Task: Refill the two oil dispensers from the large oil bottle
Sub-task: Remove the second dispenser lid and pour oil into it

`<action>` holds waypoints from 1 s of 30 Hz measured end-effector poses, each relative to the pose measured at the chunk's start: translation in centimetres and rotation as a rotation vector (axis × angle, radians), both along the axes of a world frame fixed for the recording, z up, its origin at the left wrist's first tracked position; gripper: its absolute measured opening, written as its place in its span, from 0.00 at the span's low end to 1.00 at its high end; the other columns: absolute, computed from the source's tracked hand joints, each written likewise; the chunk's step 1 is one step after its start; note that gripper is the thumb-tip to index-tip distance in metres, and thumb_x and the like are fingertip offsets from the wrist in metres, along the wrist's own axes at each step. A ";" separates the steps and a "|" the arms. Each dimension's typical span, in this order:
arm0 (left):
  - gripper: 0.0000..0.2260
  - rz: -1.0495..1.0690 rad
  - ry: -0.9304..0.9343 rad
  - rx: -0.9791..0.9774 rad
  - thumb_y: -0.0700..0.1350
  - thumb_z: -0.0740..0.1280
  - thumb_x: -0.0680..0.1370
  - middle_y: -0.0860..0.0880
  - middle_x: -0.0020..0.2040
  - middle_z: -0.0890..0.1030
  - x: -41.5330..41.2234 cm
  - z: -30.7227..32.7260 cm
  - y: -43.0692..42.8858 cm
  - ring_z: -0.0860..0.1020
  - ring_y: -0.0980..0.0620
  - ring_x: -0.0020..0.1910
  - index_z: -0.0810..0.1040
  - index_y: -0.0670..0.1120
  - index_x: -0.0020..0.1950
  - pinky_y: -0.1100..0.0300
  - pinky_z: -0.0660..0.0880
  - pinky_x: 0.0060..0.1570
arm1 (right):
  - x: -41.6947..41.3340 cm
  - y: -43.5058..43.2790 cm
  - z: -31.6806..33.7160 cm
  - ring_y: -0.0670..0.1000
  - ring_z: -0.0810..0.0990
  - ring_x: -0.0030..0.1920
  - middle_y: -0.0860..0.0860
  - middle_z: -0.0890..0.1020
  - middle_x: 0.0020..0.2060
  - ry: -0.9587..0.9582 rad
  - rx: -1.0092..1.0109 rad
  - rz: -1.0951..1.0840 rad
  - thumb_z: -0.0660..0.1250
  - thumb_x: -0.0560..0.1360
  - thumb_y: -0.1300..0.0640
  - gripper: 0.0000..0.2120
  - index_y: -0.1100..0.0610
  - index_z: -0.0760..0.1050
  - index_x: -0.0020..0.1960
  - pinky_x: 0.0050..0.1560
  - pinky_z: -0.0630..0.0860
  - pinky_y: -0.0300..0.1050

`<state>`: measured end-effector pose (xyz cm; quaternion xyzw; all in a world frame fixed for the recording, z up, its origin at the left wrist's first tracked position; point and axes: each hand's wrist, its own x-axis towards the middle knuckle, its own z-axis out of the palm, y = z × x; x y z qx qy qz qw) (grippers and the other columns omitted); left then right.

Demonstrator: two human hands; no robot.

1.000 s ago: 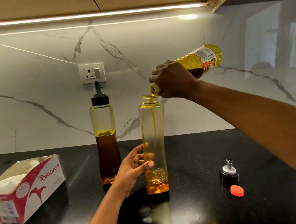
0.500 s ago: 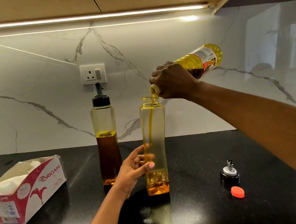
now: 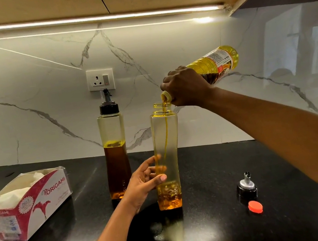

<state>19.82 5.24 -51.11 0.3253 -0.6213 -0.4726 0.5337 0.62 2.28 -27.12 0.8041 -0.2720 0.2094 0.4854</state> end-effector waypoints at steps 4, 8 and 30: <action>0.33 -0.005 0.004 0.003 0.55 0.80 0.62 0.46 0.56 0.82 0.0 0.0 0.0 0.80 0.47 0.58 0.74 0.56 0.65 0.59 0.78 0.50 | 0.0 -0.2 0.1 0.57 0.80 0.45 0.55 0.83 0.43 0.007 0.002 0.007 0.59 0.76 0.51 0.14 0.60 0.79 0.48 0.46 0.73 0.49; 0.35 -0.005 0.003 0.005 0.57 0.80 0.61 0.45 0.57 0.82 0.0 0.0 -0.1 0.80 0.47 0.57 0.74 0.56 0.66 0.60 0.78 0.50 | 0.0 -0.3 0.1 0.57 0.80 0.45 0.56 0.83 0.42 0.016 0.000 0.007 0.60 0.76 0.52 0.14 0.60 0.80 0.48 0.47 0.73 0.50; 0.31 -0.023 0.022 -0.002 0.51 0.78 0.64 0.43 0.57 0.82 0.0 0.0 0.0 0.80 0.44 0.58 0.74 0.56 0.66 0.58 0.78 0.51 | 0.3 -0.3 0.2 0.58 0.81 0.43 0.56 0.83 0.39 0.045 -0.032 0.021 0.62 0.76 0.52 0.13 0.60 0.80 0.45 0.45 0.73 0.49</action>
